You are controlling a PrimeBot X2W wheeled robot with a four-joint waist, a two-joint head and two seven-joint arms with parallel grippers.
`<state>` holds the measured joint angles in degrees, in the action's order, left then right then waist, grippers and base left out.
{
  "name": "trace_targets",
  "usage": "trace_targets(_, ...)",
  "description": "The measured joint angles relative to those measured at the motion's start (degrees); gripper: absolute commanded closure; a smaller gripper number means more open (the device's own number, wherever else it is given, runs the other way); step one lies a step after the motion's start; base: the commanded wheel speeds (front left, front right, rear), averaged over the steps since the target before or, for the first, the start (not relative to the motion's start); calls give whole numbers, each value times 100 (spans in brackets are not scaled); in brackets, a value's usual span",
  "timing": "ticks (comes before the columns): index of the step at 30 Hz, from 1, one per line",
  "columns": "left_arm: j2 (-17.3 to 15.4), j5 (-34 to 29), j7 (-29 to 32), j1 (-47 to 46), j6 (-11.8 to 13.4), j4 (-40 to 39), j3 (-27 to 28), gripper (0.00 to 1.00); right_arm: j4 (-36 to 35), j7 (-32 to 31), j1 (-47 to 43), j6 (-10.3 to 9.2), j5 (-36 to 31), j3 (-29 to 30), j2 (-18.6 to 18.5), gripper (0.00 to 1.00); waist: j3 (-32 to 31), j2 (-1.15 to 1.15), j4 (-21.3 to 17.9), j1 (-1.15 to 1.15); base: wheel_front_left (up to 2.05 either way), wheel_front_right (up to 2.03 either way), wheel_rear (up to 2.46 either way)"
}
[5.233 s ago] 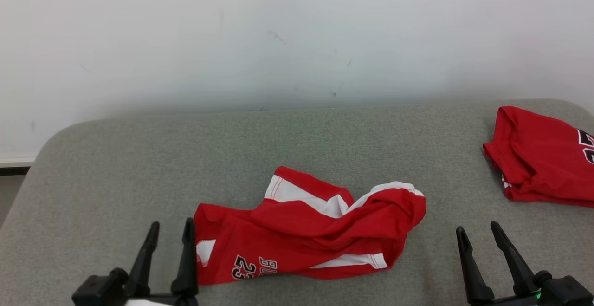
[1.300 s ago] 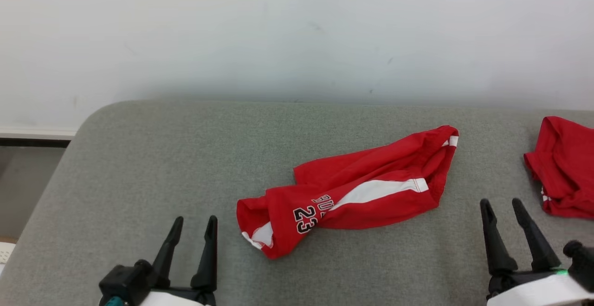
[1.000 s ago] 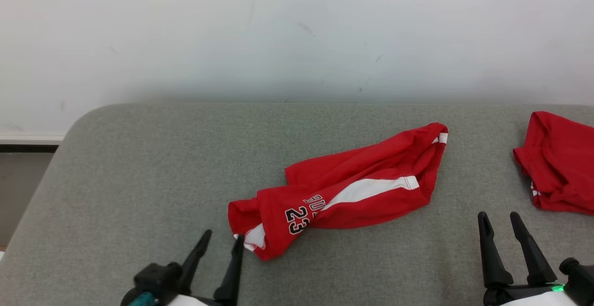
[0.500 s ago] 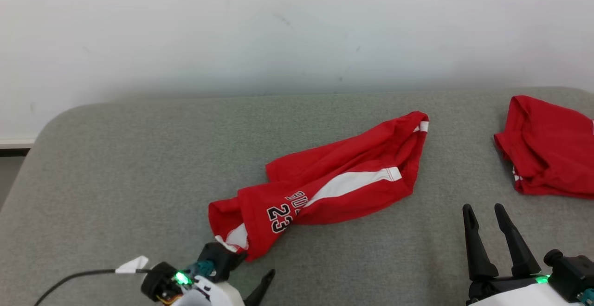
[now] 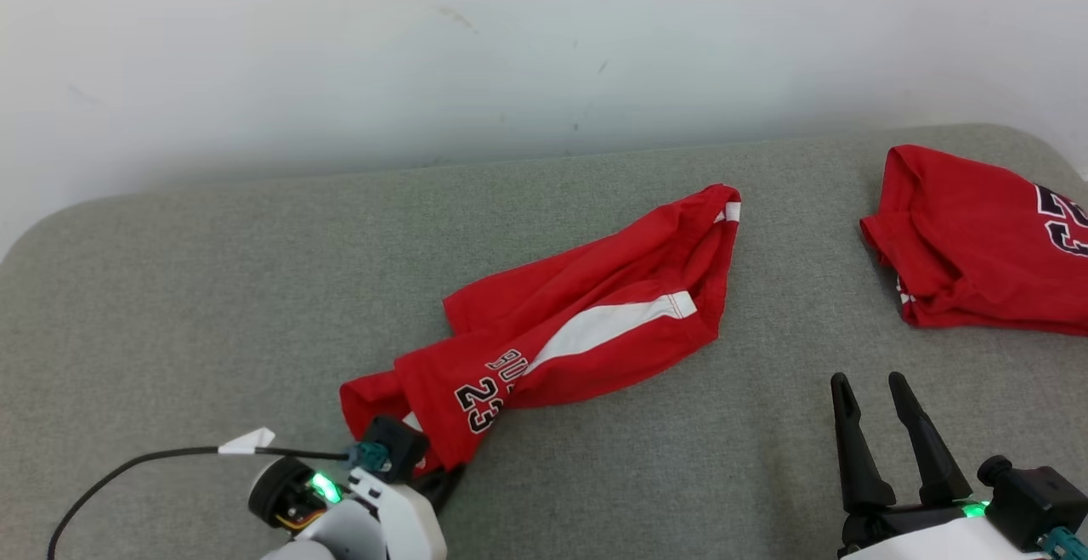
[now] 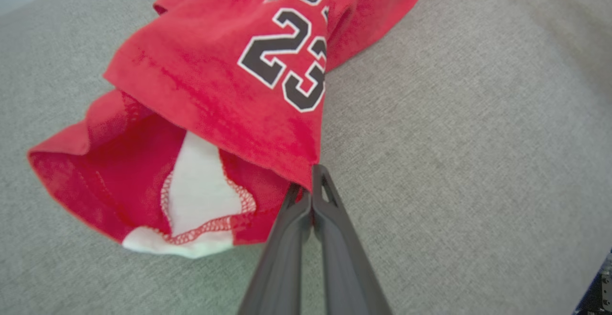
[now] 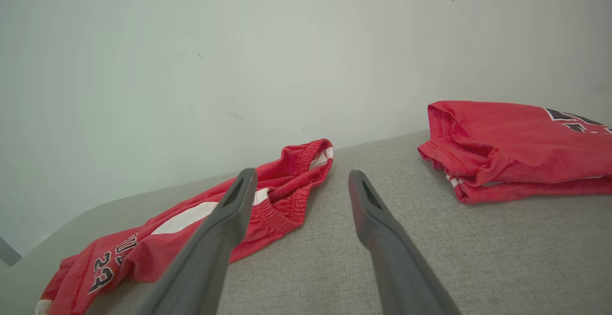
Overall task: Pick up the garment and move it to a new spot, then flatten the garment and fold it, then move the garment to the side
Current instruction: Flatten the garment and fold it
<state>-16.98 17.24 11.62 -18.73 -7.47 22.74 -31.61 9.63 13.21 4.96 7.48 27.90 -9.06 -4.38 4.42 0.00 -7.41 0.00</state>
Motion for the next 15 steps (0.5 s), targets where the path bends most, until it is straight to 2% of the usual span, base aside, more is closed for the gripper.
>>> trace_targets(7,22,363,-9,-1,-2,-414,24,100,55,46,-1,0,0,29,11,0,-54,0,30,0,0,0,0)
trace_targets(11,82,1062,213,-15,-7,-998,280,100,58,44,-4,0,-10,42,-15,0,-76,0,80,0,0,0,0)
trace_targets(15,-124,2036,899,-187,-3,-1450,598,100,54,-29,-5,0,-24,67,-36,0,-42,0,101,0,0,0,0)
